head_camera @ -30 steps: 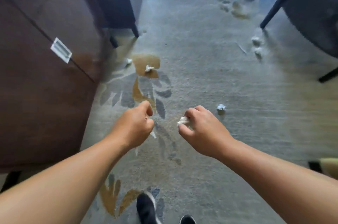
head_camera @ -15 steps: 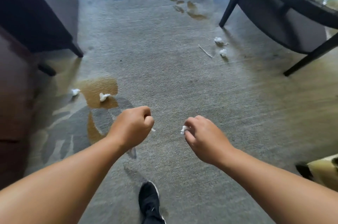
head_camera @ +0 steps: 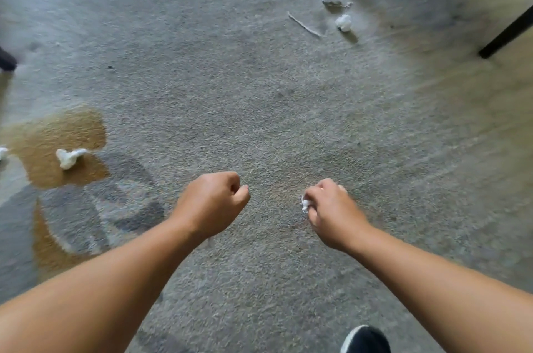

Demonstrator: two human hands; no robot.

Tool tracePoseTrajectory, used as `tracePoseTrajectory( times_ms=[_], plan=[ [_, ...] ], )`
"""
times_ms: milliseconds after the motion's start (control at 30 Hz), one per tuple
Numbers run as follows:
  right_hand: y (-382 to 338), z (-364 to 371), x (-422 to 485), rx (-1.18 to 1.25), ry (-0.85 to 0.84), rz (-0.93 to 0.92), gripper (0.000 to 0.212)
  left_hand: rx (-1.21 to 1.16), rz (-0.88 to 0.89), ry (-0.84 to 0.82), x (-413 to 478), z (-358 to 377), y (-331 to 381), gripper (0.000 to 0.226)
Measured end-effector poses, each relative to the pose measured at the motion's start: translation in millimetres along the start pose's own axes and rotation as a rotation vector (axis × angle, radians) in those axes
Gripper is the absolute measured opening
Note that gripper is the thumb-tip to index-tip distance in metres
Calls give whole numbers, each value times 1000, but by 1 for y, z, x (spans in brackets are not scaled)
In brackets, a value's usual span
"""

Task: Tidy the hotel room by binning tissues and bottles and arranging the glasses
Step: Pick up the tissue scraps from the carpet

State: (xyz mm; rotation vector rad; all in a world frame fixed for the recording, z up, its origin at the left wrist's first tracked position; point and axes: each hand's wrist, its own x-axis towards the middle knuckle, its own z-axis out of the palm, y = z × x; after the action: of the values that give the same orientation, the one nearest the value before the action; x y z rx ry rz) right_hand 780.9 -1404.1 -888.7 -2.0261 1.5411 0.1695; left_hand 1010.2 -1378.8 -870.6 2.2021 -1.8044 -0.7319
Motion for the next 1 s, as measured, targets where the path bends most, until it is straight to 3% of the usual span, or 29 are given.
tracePoseTrajectory(
  times_ms=[200, 367, 567, 633, 767, 1000],
  plan=[
    [46, 71, 57, -37, -43, 66, 17, 5, 10, -9, 31, 74, -31, 37],
    [63, 113, 85, -137, -126, 93, 31, 10, -14, -23, 37, 93, -51, 36],
    [51, 123, 97, -138, -123, 110, 15, 8, -47, -15, 40, 75, -71, 35],
    [28, 112, 100, -85, -115, 29, 9, -3, -69, -13, 39, 60, -80, 36],
    [-52, 73, 97, 49, -77, -167, 31, -11, -159, 26, 24, 12, -96, 36],
    [-242, -18, 51, 101, -109, -408, 29, -28, -381, 47, -49, -142, -132, 29]
  ],
)
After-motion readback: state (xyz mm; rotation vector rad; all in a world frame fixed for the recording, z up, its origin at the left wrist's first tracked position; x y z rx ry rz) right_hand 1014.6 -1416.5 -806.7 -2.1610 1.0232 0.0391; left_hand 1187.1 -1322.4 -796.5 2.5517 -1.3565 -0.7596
